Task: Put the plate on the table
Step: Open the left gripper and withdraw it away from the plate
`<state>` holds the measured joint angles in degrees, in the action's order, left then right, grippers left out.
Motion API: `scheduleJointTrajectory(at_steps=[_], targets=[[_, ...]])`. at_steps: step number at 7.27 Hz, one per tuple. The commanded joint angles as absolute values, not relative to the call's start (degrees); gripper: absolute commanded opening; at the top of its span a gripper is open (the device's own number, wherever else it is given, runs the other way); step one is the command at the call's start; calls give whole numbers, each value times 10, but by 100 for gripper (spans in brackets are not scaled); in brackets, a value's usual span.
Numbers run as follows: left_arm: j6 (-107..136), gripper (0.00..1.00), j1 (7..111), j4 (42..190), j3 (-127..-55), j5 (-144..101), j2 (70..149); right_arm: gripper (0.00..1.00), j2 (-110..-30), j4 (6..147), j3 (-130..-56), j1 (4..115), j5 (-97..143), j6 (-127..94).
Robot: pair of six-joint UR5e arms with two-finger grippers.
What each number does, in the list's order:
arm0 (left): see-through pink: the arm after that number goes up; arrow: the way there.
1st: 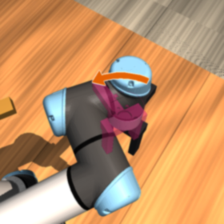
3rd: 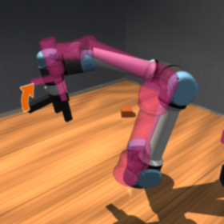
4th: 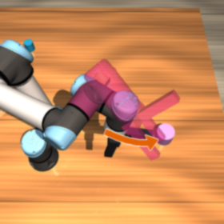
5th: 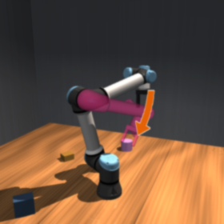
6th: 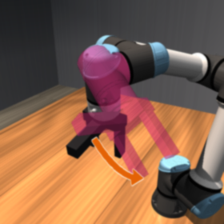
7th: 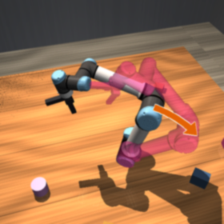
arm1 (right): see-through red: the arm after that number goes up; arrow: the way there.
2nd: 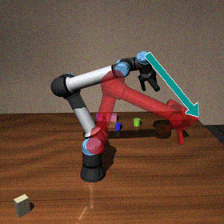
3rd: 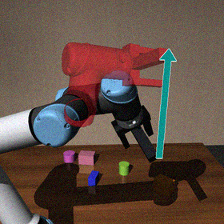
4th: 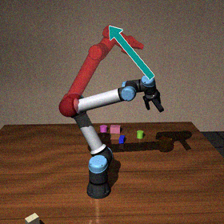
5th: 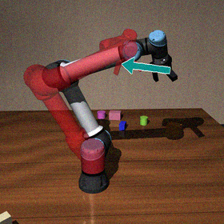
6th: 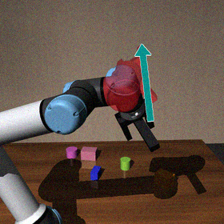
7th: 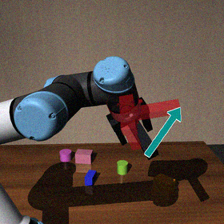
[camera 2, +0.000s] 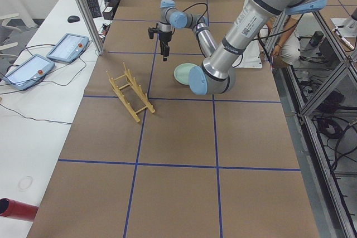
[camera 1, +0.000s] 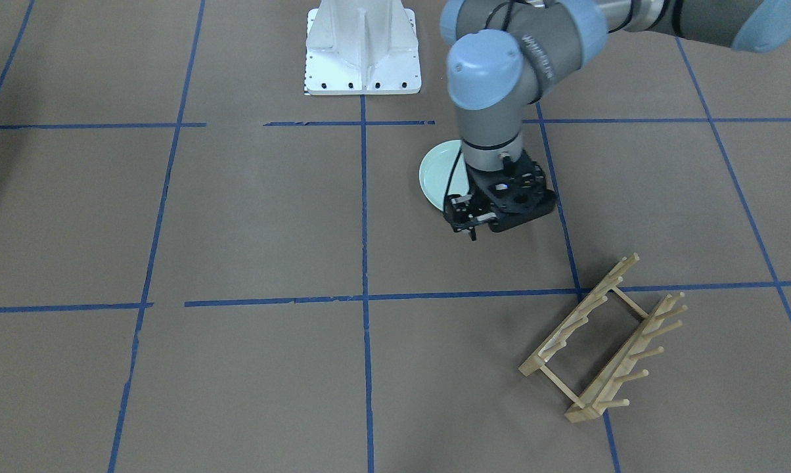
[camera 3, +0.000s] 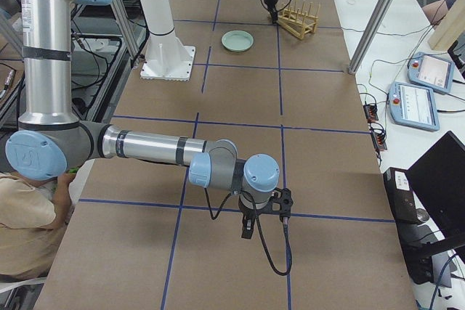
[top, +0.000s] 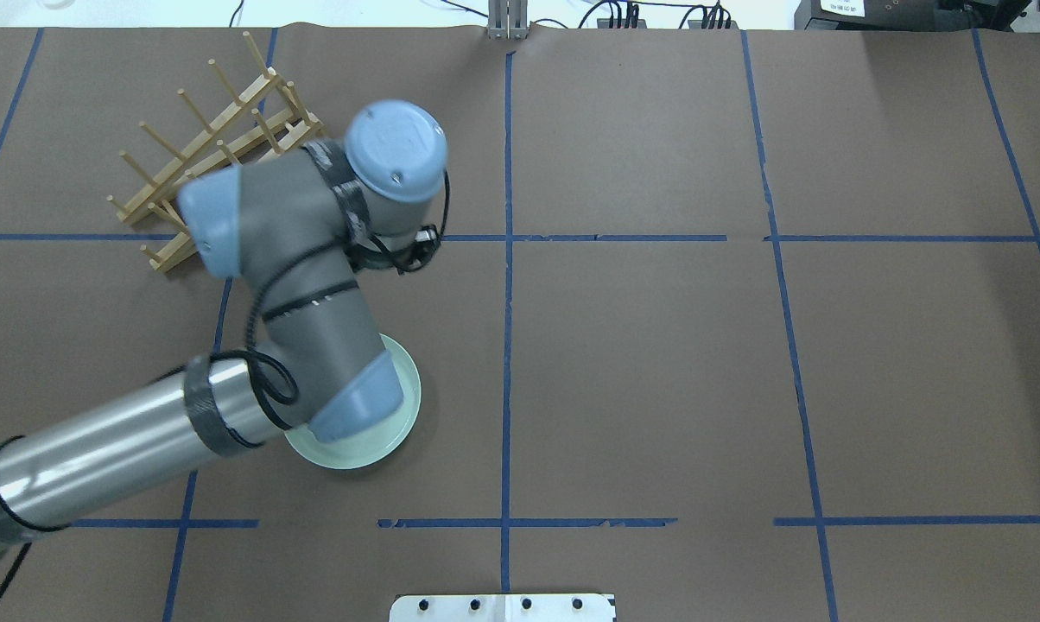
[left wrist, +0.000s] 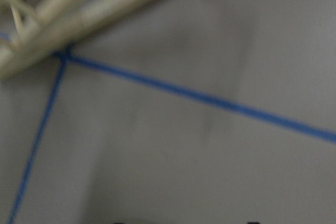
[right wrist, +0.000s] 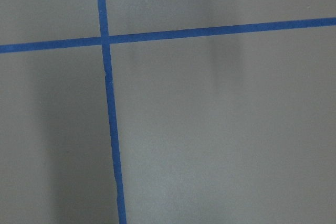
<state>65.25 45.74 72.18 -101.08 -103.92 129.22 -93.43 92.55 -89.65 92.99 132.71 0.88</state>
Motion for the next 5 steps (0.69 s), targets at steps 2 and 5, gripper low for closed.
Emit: scheduleJointTrajectory(at_steps=[2,5], targets=[[341,100,666,823,-1062,-1196,1118,100,-934,925,-896,930,1327,9],[-37,100,878,842,-983,-1279,978,100,-934,925,-896,930,1327,9]])
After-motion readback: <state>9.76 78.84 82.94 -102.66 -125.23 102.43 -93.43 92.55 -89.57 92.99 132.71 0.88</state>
